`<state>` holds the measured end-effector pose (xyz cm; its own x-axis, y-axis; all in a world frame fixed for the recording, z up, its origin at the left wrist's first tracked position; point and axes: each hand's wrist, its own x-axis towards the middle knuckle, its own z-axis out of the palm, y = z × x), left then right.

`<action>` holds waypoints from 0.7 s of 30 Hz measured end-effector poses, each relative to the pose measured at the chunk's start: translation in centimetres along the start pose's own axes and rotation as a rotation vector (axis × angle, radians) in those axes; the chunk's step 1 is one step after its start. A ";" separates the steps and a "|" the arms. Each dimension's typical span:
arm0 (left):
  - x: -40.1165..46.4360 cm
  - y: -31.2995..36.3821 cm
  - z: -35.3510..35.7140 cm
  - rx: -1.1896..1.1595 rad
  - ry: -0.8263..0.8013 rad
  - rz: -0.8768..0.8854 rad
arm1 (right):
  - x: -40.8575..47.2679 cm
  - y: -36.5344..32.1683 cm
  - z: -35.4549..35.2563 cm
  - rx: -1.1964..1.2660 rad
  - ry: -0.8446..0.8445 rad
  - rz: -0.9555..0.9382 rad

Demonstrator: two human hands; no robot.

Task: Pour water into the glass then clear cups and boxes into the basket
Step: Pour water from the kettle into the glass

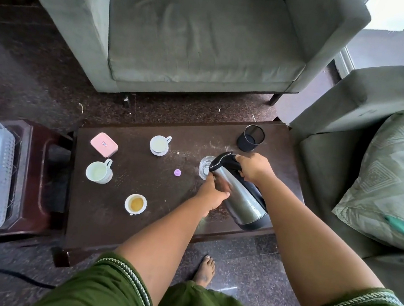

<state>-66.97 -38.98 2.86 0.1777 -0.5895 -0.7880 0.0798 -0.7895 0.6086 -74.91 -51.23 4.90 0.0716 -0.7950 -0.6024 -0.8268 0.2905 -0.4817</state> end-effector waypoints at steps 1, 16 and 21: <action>0.0 0.0 0.0 -0.004 -0.003 -0.002 | -0.3 -0.2 -0.1 -0.022 -0.022 -0.003; 0.0 0.0 -0.4 -0.006 -0.013 0.016 | -1.1 -1.0 -0.9 -0.189 -0.046 -0.041; -0.4 0.1 -0.5 -0.011 -0.017 0.025 | -1.0 -1.3 -1.0 -0.186 -0.060 -0.031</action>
<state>-66.51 -38.74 3.27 0.1636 -0.6120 -0.7737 0.0867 -0.7723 0.6292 -74.43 -51.33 6.75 0.1270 -0.7672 -0.6287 -0.9120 0.1590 -0.3782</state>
